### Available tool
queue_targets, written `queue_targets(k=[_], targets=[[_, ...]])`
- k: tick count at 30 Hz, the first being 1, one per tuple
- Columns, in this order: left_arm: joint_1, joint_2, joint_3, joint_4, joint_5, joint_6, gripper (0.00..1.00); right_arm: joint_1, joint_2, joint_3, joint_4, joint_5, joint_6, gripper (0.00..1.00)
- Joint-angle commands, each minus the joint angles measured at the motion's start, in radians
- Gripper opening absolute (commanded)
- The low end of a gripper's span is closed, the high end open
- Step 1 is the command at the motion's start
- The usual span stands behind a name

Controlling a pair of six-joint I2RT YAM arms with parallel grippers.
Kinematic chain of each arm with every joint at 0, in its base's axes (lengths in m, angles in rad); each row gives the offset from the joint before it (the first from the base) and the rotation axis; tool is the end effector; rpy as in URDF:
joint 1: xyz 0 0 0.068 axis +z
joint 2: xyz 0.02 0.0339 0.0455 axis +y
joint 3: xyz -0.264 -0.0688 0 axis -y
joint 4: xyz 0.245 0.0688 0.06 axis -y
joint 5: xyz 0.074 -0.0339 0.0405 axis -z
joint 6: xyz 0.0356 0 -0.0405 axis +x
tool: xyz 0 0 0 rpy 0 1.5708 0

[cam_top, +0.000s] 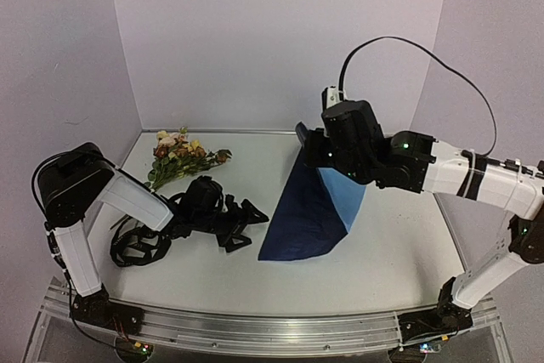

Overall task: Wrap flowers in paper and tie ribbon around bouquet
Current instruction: Unfold the folded wrapping paper at the center of the board.

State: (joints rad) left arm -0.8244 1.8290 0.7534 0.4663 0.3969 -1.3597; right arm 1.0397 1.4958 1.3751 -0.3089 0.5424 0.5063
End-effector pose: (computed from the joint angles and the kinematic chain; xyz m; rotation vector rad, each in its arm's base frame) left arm 0.2236 -0.2621 0.1206 -0.4314 2.6205 -1.4674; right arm 0.1909 0.2887 0.3633 -0.1769 1.9583 0.4822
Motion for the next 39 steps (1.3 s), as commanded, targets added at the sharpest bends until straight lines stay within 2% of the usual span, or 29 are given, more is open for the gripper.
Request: queue_targets(k=[1, 8, 12, 17, 20, 24, 26, 28, 29, 34, 39], targets=[[0.006, -0.075, -0.074, 0.086, -0.009, -0.133, 0.94, 0.005, 0.078, 0.144, 0.015, -0.023, -0.007, 0.0], [0.008, -0.083, -0.198, 0.256, -0.03, -0.316, 0.95, 0.005, 0.131, 0.247, 0.003, -0.033, -0.031, 0.0], [0.011, -0.065, -0.213, 0.33, -0.029, -0.369, 0.95, 0.006, 0.138, 0.266, -0.008, -0.044, -0.023, 0.0], [0.01, -0.001, -0.199, 0.43, 0.005, -0.444, 0.85, 0.008, 0.142, 0.282, -0.014, -0.048, -0.028, 0.0], [0.011, 0.004, -0.188, 0.435, 0.0, -0.442, 0.7, 0.01, 0.139, 0.287, -0.016, -0.057, -0.02, 0.0], [0.019, 0.0, -0.162, 0.432, -0.013, -0.405, 0.3, 0.014, 0.1, 0.228, -0.022, -0.045, -0.008, 0.0], [0.029, -0.007, -0.13, 0.401, -0.023, -0.356, 0.15, 0.015, 0.06, 0.171, -0.03, -0.036, -0.011, 0.0], [0.044, -0.034, -0.109, 0.332, -0.052, -0.272, 0.03, 0.017, 0.007, 0.106, -0.057, -0.017, -0.014, 0.0], [0.051, -0.06, -0.098, 0.278, -0.081, -0.221, 0.01, 0.018, -0.027, 0.069, -0.087, -0.001, -0.02, 0.0], [0.058, -0.247, 0.005, -0.14, -0.347, 0.079, 0.0, 0.078, -0.24, -0.203, -0.222, 0.182, -0.053, 0.0], [0.049, -0.336, 0.081, -0.327, -0.497, 0.271, 0.0, 0.197, -0.417, -0.501, -0.391, 0.442, 0.154, 0.0]])
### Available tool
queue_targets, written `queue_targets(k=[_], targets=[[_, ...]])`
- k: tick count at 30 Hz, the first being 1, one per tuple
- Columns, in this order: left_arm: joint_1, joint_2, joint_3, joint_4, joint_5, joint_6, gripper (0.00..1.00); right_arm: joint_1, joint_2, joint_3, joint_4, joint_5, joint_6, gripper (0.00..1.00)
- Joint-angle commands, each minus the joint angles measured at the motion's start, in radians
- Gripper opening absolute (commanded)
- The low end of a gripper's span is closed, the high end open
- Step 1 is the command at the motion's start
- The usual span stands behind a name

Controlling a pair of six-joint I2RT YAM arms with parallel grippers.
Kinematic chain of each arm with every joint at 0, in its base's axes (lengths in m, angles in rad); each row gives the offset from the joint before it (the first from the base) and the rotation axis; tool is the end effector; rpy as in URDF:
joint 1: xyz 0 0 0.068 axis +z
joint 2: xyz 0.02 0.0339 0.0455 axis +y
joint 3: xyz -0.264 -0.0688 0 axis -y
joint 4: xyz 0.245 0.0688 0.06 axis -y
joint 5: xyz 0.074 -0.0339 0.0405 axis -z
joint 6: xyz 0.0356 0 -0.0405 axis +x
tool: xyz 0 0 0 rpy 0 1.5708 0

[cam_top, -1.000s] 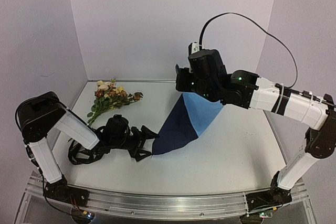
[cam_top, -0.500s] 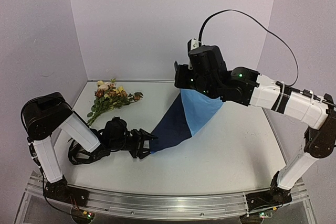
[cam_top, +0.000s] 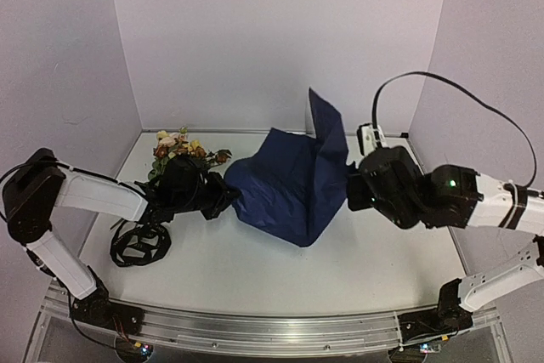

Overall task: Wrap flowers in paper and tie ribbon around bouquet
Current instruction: Unfold the folded wrapping paper at the center of the board.

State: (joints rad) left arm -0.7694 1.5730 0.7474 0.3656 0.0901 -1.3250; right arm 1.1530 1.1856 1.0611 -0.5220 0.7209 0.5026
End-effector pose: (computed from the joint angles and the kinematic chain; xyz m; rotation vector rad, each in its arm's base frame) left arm 0.2340 -0.2311 0.1895 -0.5775 2.2634 -1.3075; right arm 0.1236 0.2206 0.3266 -0.2850 2.0279 0.2251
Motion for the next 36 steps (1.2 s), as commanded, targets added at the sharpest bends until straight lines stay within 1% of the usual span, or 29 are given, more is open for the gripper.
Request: queue_targets(k=[1, 3, 7, 10, 12, 14, 16, 19, 22, 23, 24, 25, 26, 28, 29, 30, 31, 33, 35, 36], targets=[[-0.008, -0.08, 0.094, -0.242, -0.193, 0.257, 0.0, 0.106, -0.128, -0.229, -0.218, 0.293, 0.233, 0.0], [-0.013, -0.066, 0.112, -0.284, -0.19, 0.284, 0.0, 0.144, -0.153, -0.3, -0.302, 0.333, 0.382, 0.0], [-0.019, -0.026, 0.102, -0.329, -0.178, 0.295, 0.0, 0.204, -0.147, -0.392, -0.365, 0.318, 0.595, 0.0], [-0.016, -0.003, 0.097, -0.358, -0.164, 0.316, 0.0, 0.248, -0.115, -0.413, -0.372, 0.287, 0.664, 0.0], [-0.011, 0.002, 0.089, -0.37, -0.155, 0.338, 0.0, 0.267, -0.087, -0.404, -0.372, 0.253, 0.664, 0.0], [0.003, 0.007, 0.089, -0.402, -0.139, 0.365, 0.0, 0.281, -0.068, -0.396, -0.372, 0.215, 0.656, 0.07], [0.026, 0.013, 0.086, -0.403, -0.101, 0.407, 0.0, 0.289, -0.062, -0.389, -0.372, 0.186, 0.62, 0.21], [0.071, 0.015, 0.097, -0.427, -0.024, 0.495, 0.0, 0.293, -0.111, -0.408, -0.371, 0.158, 0.545, 0.53], [0.121, -0.007, 0.084, -0.414, 0.04, 0.576, 0.0, 0.289, -0.22, -0.442, -0.38, 0.155, 0.42, 0.76], [0.138, -0.013, 0.083, -0.411, 0.061, 0.6, 0.0, 0.279, -0.258, -0.446, -0.384, 0.148, 0.367, 0.81], [0.151, -0.011, 0.09, -0.415, 0.092, 0.626, 0.0, 0.257, -0.292, -0.442, -0.391, 0.125, 0.299, 0.83], [0.164, -0.003, 0.103, -0.43, 0.128, 0.651, 0.0, 0.211, -0.326, -0.433, -0.396, 0.065, 0.232, 0.85], [0.179, 0.007, 0.116, -0.444, 0.162, 0.68, 0.0, 0.144, -0.348, -0.419, -0.397, -0.028, 0.175, 0.86], [0.208, 0.028, 0.142, -0.469, 0.238, 0.746, 0.0, -0.059, -0.349, -0.387, -0.386, -0.323, 0.094, 0.84], [0.215, 0.043, 0.161, -0.497, 0.262, 0.777, 0.0, -0.125, -0.334, -0.369, -0.361, -0.444, 0.056, 0.84], [0.221, 0.057, 0.179, -0.525, 0.277, 0.804, 0.0, -0.2, -0.302, -0.342, -0.33, -0.54, 0.02, 0.84], [0.231, 0.07, 0.191, -0.542, 0.305, 0.826, 0.0, -0.247, -0.26, -0.303, -0.313, -0.625, -0.018, 0.83], [0.254, 0.092, 0.214, -0.58, 0.335, 0.853, 0.0, -0.292, -0.16, -0.224, -0.283, -0.699, -0.086, 0.81], [0.287, 0.113, 0.236, -0.621, 0.358, 0.881, 0.0, -0.343, -0.053, -0.171, -0.216, -0.793, -0.105, 0.79], [0.301, 0.122, 0.243, -0.634, 0.371, 0.891, 0.0, -0.37, 0.001, -0.147, -0.172, -0.843, -0.098, 0.76]])
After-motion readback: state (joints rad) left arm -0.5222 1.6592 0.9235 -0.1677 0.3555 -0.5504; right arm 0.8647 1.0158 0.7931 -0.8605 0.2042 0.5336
